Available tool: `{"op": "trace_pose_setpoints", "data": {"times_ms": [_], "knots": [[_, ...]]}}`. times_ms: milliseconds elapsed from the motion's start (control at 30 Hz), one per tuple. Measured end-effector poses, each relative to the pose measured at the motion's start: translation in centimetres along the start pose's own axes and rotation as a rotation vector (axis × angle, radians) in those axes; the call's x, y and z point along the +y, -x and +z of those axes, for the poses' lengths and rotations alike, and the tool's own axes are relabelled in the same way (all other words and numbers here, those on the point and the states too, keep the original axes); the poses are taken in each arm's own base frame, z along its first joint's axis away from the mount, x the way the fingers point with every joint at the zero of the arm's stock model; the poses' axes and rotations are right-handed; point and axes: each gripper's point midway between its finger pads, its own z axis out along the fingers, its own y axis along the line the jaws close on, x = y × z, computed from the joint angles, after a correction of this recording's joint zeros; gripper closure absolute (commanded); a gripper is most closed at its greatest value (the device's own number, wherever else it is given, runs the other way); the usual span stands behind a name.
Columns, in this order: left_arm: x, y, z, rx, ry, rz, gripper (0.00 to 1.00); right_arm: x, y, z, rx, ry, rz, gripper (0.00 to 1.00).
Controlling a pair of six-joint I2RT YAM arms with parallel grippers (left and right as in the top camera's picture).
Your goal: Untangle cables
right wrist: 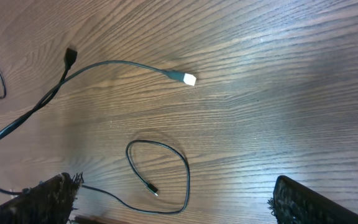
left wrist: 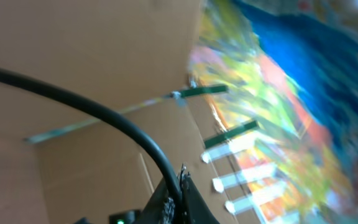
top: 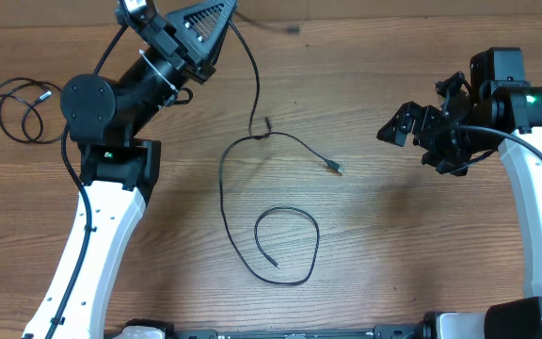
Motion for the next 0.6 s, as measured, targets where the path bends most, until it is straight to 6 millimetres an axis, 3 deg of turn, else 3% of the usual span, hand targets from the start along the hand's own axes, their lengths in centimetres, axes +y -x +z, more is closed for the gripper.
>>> {"op": "trace_pose_setpoints", "data": {"times_ms": [133, 200, 267, 467, 600], "knots": [[6.7, -0.2, -0.8, -0.019, 0.262, -0.2, 0.96, 0.0, 0.0, 0.0, -0.001, 0.0, 0.0, 0.0], [8.6, -0.3, -1.1, -0.023, 0.314, -0.254, 0.96, 0.0, 0.0, 0.0, 0.0, 0.0, 0.0, 0.0], [8.6, -0.2, -0.9, -0.023, 0.304, -0.25, 0.96, 0.0, 0.0, 0.0, 0.0, 0.0, 0.0, 0.0], [4.5, 0.1, 0.0, 0.0, 0.146, -0.139, 0.96, 0.0, 0.1, 0.0, -0.002, 0.001, -0.002, 0.0], [2.9, -0.4, 0.2, 0.035, 0.087, -0.093, 0.96, 0.6, 1.9, -0.1, -0.076, 0.024, -0.037, 0.0]]}}
